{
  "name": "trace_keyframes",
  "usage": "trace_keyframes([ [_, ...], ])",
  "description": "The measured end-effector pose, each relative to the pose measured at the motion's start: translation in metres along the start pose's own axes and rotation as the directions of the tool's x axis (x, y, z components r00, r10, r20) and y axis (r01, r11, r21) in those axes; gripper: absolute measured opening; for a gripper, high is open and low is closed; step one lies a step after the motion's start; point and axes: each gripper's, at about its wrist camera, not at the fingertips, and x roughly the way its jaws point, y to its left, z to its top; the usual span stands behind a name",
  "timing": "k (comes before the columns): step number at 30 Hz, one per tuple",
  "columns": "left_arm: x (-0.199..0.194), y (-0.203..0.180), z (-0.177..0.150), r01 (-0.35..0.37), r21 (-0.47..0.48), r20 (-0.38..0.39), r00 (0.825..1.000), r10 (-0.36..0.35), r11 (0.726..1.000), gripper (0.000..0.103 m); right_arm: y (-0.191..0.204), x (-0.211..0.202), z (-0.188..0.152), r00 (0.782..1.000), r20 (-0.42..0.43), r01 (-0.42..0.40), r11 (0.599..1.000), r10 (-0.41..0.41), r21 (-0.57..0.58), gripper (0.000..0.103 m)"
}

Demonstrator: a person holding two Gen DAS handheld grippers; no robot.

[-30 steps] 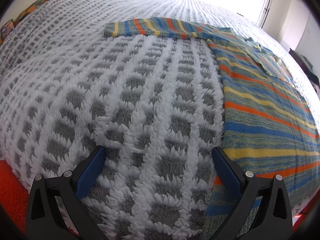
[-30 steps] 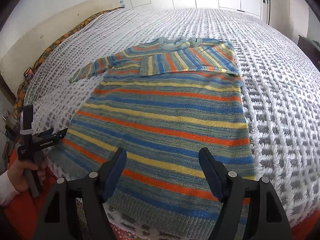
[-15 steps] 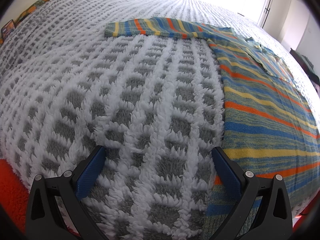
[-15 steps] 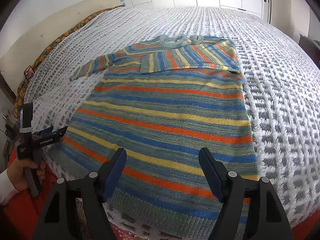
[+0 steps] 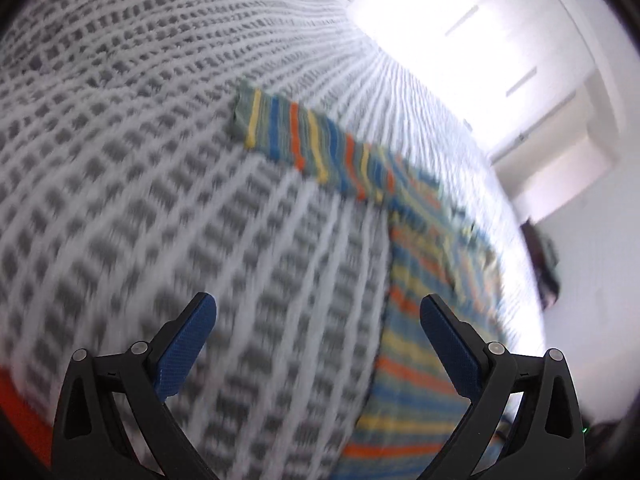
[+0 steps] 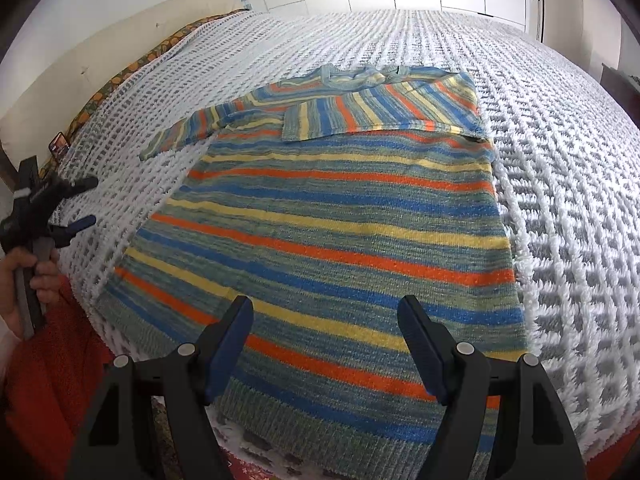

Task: Fold small clothes
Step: 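Move the left gripper to the sweater's other side edge and grasp it, then fold the held side edge over the body and open the left gripper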

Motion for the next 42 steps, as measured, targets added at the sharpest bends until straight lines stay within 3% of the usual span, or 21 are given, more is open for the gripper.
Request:
trace_keyframes([
  [3, 0.021, 0.022, 0.039, 0.077, -0.17, 0.045, 0.997, -0.071, 0.982, 0.099, 0.0, 0.002, 0.001, 1.0, -0.001, -0.004, 1.0, 0.004, 0.0, 0.075],
  [6, 0.051, 0.052, 0.066, 0.066, -0.327, 0.047, 0.997, -0.054, 0.943, 0.079, -0.001, 0.004, 0.0, 1.0, -0.007, -0.001, 1.0, 0.001, 0.005, 0.075],
  [9, 0.078, 0.07, 0.078, 0.032, -0.412, 0.019, 0.999, -0.026, 0.911, 0.078, -0.005, 0.006, 0.001, 1.0, -0.014, 0.001, 1.0, -0.001, 0.018, 0.075],
  [14, 0.093, 0.072, 0.094, 0.037, -0.424, 0.06, 0.998, -0.013, 0.905, 0.084, -0.009, 0.011, 0.002, 1.0, -0.029, 0.001, 0.999, 0.0, 0.036, 0.075],
  [21, 0.113, 0.076, 0.104, -0.004, -0.416, 0.066, 0.997, 0.035, 0.909, 0.08, -0.005, 0.02, 0.001, 0.999, -0.053, -0.001, 1.0, 0.003, 0.022, 0.075],
  [24, 0.115, 0.076, 0.103, -0.034, -0.4, 0.063, 0.996, 0.065, 0.916, 0.067, -0.006, 0.02, 0.001, 0.999, -0.052, 0.0, 1.0, 0.002, 0.025, 0.075],
  [27, 0.114, 0.081, 0.1, -0.055, -0.415, 0.058, 0.995, 0.087, 0.908, 0.042, -0.007, 0.021, 0.001, 0.999, -0.053, -0.002, 0.999, 0.004, 0.032, 0.075],
  [29, 0.113, 0.088, 0.098, -0.047, -0.435, 0.059, 0.995, 0.08, 0.899, 0.016, -0.006, 0.021, 0.001, 0.999, -0.053, -0.003, 1.0, 0.004, 0.031, 0.075],
  [31, 0.112, 0.093, 0.096, -0.019, -0.449, 0.064, 0.997, 0.053, 0.893, 0.007, -0.006, 0.021, 0.001, 0.999, -0.052, -0.004, 1.0, 0.006, 0.028, 0.075],
  [33, 0.107, 0.091, 0.096, -0.006, -0.437, 0.081, 0.996, 0.046, 0.899, 0.005, -0.006, 0.021, 0.001, 0.999, -0.049, -0.006, 1.0, 0.008, 0.029, 0.075],
  [37, 0.091, 0.059, 0.102, -0.024, -0.318, 0.118, 0.991, 0.064, 0.948, 0.003, -0.007, 0.019, 0.001, 0.999, -0.039, -0.012, 0.999, 0.014, 0.039, 0.075],
  [40, 0.08, 0.01, 0.112, -0.033, -0.168, 0.145, 0.988, 0.058, 0.985, 0.003, -0.01, 0.018, 0.001, 0.999, -0.03, -0.025, 0.998, 0.027, 0.052, 0.075],
  [42, 0.073, -0.044, 0.112, -0.017, -0.007, 0.158, 0.987, 0.018, 1.0, 0.003, -0.013, 0.018, 0.001, 0.999, -0.027, -0.036, 0.997, 0.037, 0.063, 0.075],
])
